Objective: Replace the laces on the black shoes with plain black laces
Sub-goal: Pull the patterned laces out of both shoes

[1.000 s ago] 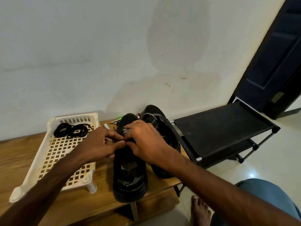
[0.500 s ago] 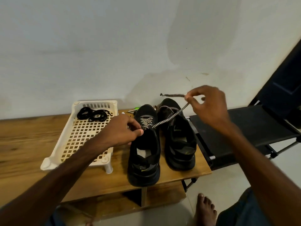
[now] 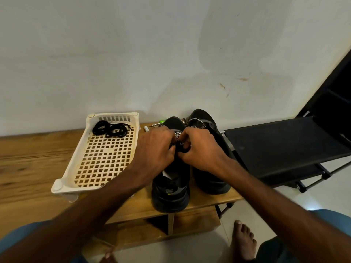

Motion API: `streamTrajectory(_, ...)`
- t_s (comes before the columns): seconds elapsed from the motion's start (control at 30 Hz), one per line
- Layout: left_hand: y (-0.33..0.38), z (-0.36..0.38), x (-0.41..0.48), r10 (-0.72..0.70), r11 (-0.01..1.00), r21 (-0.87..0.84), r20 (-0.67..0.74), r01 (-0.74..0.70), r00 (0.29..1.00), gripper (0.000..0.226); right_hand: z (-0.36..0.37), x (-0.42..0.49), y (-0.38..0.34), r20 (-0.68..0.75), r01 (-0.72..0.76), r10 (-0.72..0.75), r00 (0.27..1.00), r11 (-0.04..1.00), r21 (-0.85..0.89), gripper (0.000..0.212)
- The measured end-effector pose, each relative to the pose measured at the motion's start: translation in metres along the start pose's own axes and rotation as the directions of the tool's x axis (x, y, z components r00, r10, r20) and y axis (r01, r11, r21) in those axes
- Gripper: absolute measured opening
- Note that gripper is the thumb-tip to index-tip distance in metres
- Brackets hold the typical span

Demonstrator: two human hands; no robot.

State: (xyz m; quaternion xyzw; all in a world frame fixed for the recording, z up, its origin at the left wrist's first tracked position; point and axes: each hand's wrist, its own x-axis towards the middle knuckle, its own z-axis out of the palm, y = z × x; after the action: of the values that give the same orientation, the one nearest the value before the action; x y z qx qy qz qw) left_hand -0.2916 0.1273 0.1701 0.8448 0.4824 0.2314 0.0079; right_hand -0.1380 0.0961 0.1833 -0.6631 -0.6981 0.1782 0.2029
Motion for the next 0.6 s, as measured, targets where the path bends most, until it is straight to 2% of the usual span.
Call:
streamTrajectory(0.1, 0.002, 0.003, 0.002, 0.003, 1.0, 0.014, -0.007, -0.003, 1.0, 0.022, 0.001, 0.003, 0.007, -0.037, -0.074, 0.077, 0.996, 0.994, 0.078, 0.038)
streamTrajectory(0.23, 0.004, 0.007, -0.002, -0.021, 0.998, -0.052, -0.043, 0.019, 0.999, 0.012, 0.002, 0.003, 0.015, -0.052, -0.146, 0.156, 0.986, 0.976, 0.163, 0.042)
streamTrajectory(0.33, 0.001, 0.01, -0.001, -0.179, 0.968, -0.189, -0.046, 0.168, 0.983, 0.004, 0.002, 0.002, 0.018, -0.061, -0.153, 0.167, 0.984, 0.971, 0.186, 0.048)
streamTrajectory(0.4, -0.007, 0.012, 0.005, -0.344, 0.876, -0.341, 0.053, 0.341, 0.937, 0.012, 0.003, 0.002, 0.018, -0.057, -0.157, 0.171, 0.984, 0.968, 0.193, 0.051)
streamTrajectory(0.43, -0.013, 0.011, 0.009, -0.414, 0.78, -0.453, 0.143, 0.431, 0.899, 0.017, 0.003, 0.001, 0.018, -0.056, -0.16, 0.175, 0.983, 0.967, 0.2, 0.052)
streamTrajectory(0.5, -0.022, 0.007, 0.013, -0.479, 0.513, -0.647, 0.33, 0.564, 0.814, 0.022, 0.003, 0.001, 0.017, -0.059, -0.159, 0.174, 0.983, 0.967, 0.199, 0.053)
streamTrajectory(0.53, -0.024, 0.006, 0.014, -0.472, 0.446, -0.685, 0.367, 0.576, 0.802, 0.019, 0.004, 0.002, 0.017, -0.059, -0.157, 0.172, 0.983, 0.968, 0.194, 0.053)
streamTrajectory(0.57, -0.025, 0.006, 0.014, -0.453, 0.459, -0.692, 0.357, 0.557, 0.817, 0.015, 0.004, 0.002, 0.017, -0.059, -0.156, 0.17, 0.984, 0.969, 0.192, 0.054)
streamTrajectory(0.6, -0.025, 0.005, 0.013, -0.423, 0.533, -0.674, 0.312, 0.512, 0.851, 0.017, 0.003, 0.002, 0.017, -0.06, -0.156, 0.17, 0.984, 0.969, 0.189, 0.054)
